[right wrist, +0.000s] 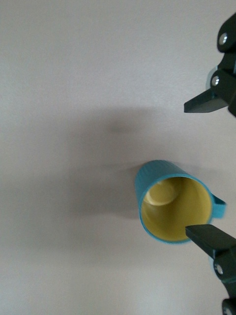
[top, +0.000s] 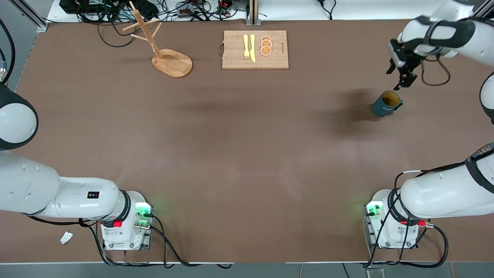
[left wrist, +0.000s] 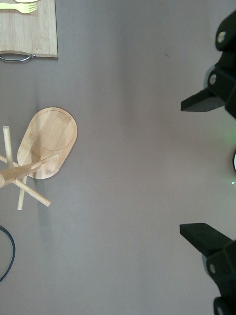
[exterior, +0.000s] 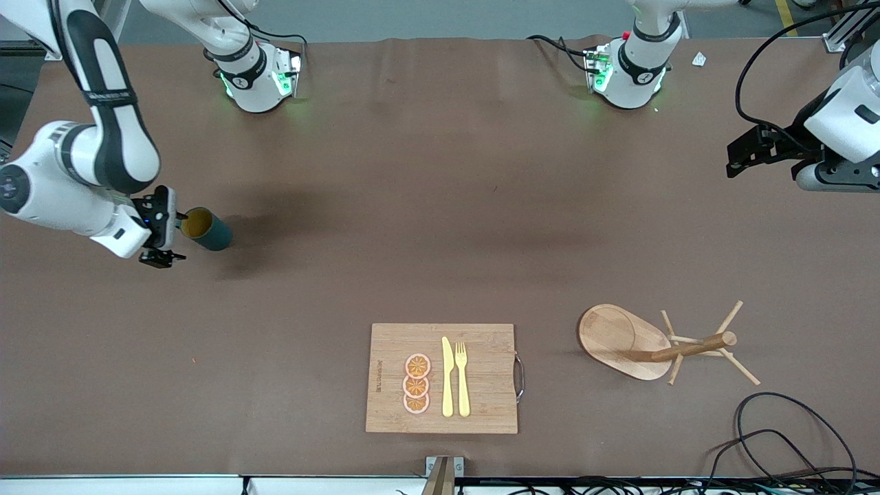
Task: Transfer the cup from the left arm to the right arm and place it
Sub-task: 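Open the right gripper and raise it off the mug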
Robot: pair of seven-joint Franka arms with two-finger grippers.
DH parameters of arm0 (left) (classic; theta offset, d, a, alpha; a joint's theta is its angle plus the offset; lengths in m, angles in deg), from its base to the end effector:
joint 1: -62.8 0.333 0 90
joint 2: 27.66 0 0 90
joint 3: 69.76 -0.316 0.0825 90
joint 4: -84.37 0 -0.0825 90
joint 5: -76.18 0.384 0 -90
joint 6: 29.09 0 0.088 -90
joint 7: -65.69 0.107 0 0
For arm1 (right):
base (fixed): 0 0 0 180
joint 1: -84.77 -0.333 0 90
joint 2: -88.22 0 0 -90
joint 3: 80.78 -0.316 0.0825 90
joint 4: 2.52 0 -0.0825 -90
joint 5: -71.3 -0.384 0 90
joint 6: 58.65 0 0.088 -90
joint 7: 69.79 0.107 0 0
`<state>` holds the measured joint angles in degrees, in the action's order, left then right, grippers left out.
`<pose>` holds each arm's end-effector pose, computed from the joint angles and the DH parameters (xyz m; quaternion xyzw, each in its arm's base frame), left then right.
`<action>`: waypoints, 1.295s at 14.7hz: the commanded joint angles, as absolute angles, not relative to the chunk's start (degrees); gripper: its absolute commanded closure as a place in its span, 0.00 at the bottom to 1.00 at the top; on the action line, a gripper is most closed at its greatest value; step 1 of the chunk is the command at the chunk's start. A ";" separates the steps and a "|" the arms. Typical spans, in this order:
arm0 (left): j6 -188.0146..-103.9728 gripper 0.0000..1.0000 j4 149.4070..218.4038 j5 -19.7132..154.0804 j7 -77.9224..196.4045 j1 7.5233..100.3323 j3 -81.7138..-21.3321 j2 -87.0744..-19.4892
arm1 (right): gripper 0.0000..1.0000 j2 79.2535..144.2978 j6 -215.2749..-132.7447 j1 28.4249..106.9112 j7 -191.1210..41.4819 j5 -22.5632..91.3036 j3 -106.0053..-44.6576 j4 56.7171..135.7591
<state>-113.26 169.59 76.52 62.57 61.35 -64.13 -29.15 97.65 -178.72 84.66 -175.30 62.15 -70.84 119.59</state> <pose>0.5484 -0.0666 0.6404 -0.9992 0.0343 0.0219 0.0036 0.5342 -0.0839 0.3175 -0.7011 -0.7045 0.0095 0.1097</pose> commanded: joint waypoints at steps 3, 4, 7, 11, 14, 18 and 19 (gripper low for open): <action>-113.03 0.00 169.27 76.61 63.85 61.57 -64.05 -28.80 | 0.00 92.46 -166.35 87.93 -162.12 61.37 -71.20 115.00; -113.03 0.00 169.27 76.61 63.85 61.66 -64.05 -28.72 | 0.00 91.05 -163.71 87.84 -156.94 62.24 -71.20 114.03; -113.03 0.00 169.27 76.61 63.85 61.66 -64.05 -28.63 | 0.00 87.71 -155.18 86.44 -140.86 65.84 -71.99 108.86; -113.03 0.00 169.27 76.61 63.76 61.66 -64.05 -28.63 | 0.00 86.11 -143.05 83.72 -112.82 67.00 -72.52 98.05; -113.03 0.00 169.01 76.61 63.76 61.66 -64.31 -28.54 | 0.00 85.94 -140.83 83.45 -96.73 67.00 -72.52 94.34; -113.03 0.00 168.83 76.53 63.85 61.75 -64.57 -28.72 | 0.00 84.71 -139.96 83.97 -88.44 67.08 -71.91 92.50; -113.03 0.00 168.74 76.18 63.85 61.83 -64.58 -28.72 | 0.00 84.97 -138.82 84.41 -87.81 67.17 -71.64 90.92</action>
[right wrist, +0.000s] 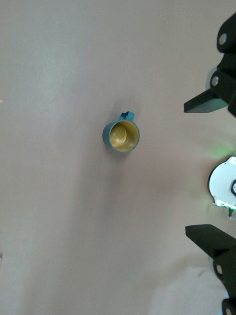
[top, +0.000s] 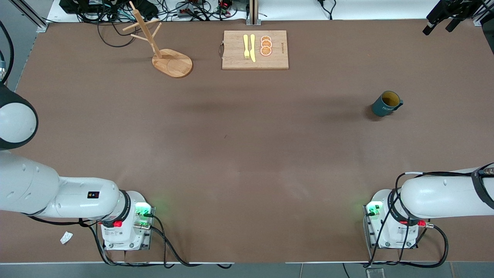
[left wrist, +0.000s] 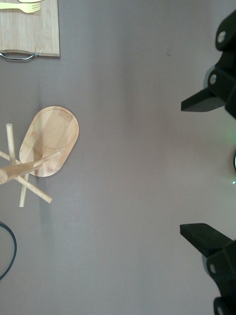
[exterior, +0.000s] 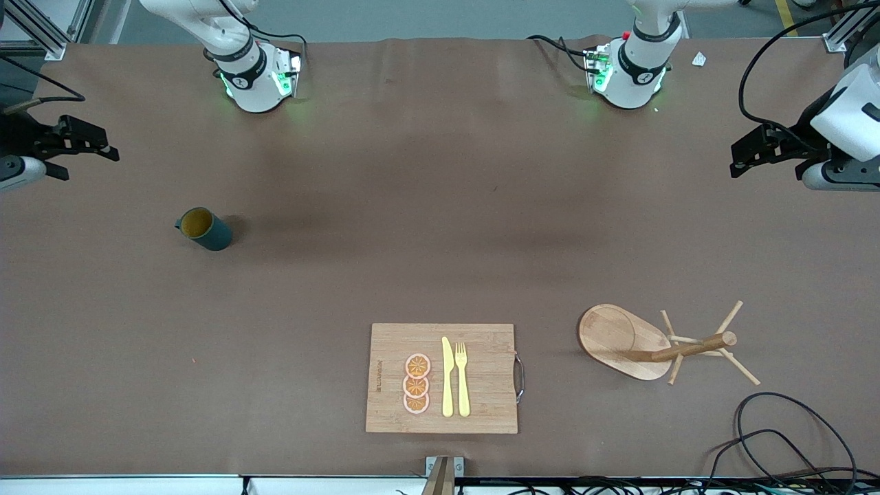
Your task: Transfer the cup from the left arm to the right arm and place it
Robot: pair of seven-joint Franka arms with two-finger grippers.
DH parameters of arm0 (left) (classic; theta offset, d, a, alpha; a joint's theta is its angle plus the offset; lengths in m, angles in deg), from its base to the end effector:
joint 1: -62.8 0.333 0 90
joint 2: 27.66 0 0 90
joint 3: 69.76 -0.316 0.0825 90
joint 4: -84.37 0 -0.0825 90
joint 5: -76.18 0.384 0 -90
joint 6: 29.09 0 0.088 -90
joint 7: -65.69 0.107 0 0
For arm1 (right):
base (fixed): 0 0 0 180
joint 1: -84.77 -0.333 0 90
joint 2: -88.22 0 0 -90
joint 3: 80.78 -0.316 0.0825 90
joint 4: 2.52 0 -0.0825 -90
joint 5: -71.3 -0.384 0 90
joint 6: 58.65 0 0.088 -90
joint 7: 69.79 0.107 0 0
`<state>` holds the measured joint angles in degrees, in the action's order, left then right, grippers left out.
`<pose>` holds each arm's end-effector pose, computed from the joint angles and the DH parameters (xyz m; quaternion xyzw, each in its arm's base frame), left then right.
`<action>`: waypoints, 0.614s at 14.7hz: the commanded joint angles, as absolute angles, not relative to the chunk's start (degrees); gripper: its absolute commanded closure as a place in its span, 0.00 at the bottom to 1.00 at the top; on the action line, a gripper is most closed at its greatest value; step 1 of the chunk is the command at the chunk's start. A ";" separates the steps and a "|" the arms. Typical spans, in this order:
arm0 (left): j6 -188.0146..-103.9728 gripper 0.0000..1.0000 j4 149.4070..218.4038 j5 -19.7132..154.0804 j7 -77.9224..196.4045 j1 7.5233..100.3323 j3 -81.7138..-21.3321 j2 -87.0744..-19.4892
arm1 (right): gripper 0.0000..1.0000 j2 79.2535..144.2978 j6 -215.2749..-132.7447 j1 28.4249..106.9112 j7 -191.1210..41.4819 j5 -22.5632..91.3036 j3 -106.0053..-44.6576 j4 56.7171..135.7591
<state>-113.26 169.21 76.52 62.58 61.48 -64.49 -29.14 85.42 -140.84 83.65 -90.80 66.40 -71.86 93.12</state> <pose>0.5490 -0.0620 0.6436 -0.9994 0.0301 0.0185 0.0033 0.5178 -0.0627 0.5948 -0.9877 -0.1167 0.0785 0.0681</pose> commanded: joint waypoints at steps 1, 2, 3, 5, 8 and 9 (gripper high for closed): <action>-113.03 0.00 168.57 76.00 63.93 61.84 -64.58 -28.72 | 0.00 85.06 -136.81 85.72 -87.63 67.26 -71.38 88.30; -113.03 0.00 168.31 76.26 63.85 61.84 -64.58 -28.80 | 0.00 85.23 -135.83 86.60 -87.63 67.35 -71.38 87.14; -113.03 0.00 168.30 76.35 63.85 61.75 -64.66 -28.72 | 0.00 85.24 -135.91 86.70 -87.54 68.39 -71.46 87.13; -112.94 0.00 168.30 75.74 63.85 61.75 -64.58 -28.72 | 0.00 85.41 -136.87 86.70 -86.93 69.37 -71.55 87.30; -112.85 0.00 168.74 75.74 63.41 61.75 -64.58 -28.63 | 0.00 85.50 -137.84 86.44 -86.32 69.55 -71.64 87.66; -112.68 0.00 169.44 75.74 62.88 61.66 -64.49 -28.02 | 0.00 85.50 -137.67 86.26 -85.70 69.55 -71.73 87.66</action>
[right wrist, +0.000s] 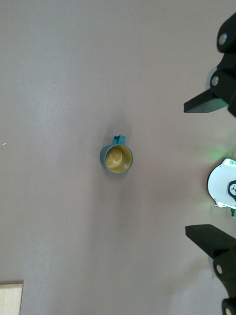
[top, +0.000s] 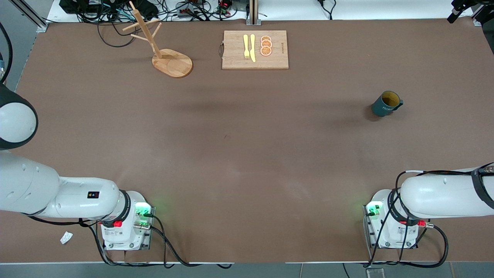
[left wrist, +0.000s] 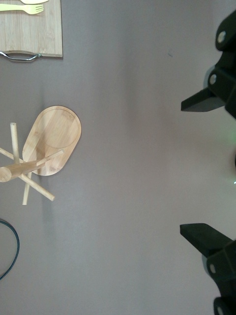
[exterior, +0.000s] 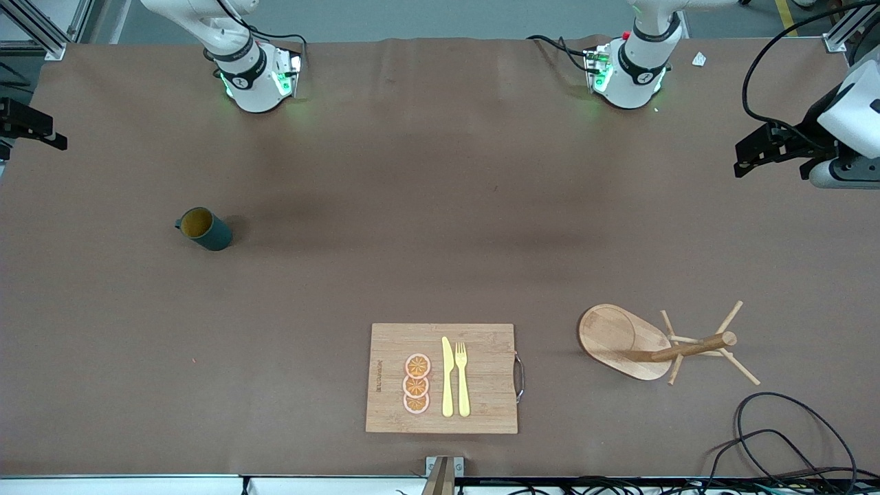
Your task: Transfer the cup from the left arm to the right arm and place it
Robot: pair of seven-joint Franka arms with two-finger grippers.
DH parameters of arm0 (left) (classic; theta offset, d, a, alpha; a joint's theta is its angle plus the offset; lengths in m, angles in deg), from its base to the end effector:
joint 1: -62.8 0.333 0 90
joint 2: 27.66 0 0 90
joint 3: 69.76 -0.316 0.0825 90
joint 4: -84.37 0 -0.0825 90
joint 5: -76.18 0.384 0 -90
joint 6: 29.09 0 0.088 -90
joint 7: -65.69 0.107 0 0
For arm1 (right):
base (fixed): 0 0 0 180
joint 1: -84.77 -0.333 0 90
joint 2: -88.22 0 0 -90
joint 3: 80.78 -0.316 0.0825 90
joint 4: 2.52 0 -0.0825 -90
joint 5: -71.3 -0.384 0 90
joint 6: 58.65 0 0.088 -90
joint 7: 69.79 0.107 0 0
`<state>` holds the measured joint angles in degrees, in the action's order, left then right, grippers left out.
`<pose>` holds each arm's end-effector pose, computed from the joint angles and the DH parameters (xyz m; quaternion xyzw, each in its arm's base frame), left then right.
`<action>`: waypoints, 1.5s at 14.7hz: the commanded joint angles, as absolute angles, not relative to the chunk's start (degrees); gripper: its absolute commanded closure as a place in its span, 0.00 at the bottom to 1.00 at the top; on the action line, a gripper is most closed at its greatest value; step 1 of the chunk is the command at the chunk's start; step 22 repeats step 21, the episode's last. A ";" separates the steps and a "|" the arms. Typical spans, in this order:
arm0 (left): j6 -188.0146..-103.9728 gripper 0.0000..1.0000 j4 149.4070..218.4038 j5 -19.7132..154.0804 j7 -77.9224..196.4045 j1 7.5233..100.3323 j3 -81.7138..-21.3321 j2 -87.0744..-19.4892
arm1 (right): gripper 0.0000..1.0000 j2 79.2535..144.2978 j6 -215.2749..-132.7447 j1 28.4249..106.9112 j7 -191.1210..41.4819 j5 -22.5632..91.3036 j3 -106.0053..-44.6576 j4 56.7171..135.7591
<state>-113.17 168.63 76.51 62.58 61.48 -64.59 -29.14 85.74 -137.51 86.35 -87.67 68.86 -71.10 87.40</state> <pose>0.5489 -0.0610 0.6481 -0.9995 0.0292 0.0142 0.0029 0.5105 -0.0985 0.6327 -0.9950 -0.0604 0.0664 0.0429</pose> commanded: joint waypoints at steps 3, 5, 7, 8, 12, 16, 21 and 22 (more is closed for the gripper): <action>-113.46 0.00 172.42 75.65 62.44 61.75 -64.31 -26.53 | 0.00 85.41 -137.40 85.82 -80.28 69.37 -72.16 87.92; -116.27 0.00 176.46 75.65 61.13 61.75 -64.31 -23.90 | 0.00 84.89 -138.45 85.30 -77.35 69.37 -73.13 88.79; -116.55 0.00 176.05 75.74 60.51 61.57 -64.22 -23.88 | 0.00 82.70 -140.82 85.03 -73.68 69.37 -73.31 91.86; -116.46 0.00 174.82 75.74 60.85 61.66 -64.31 -24.32 | 0.00 82.43 -141.09 84.94 -72.96 69.37 -73.66 92.14; -116.37 0.00 172.52 75.82 60.77 61.57 -64.31 -25.64 | 0.00 82.60 -141.01 84.68 -71.02 70.24 -74.89 90.13; -116.46 0.00 172.44 75.74 60.68 61.66 -64.31 -25.99 | 0.00 82.33 -137.41 84.68 -72.25 70.69 -75.77 86.62; -116.46 0.00 172.44 75.82 60.68 61.66 -64.40 -25.99 | 0.00 82.69 -137.84 84.85 -72.51 70.77 -75.77 86.51; -116.46 0.00 172.44 75.82 60.68 61.66 -64.40 -25.99 | 0.00 82.69 -137.84 84.85 -72.51 70.77 -75.77 86.51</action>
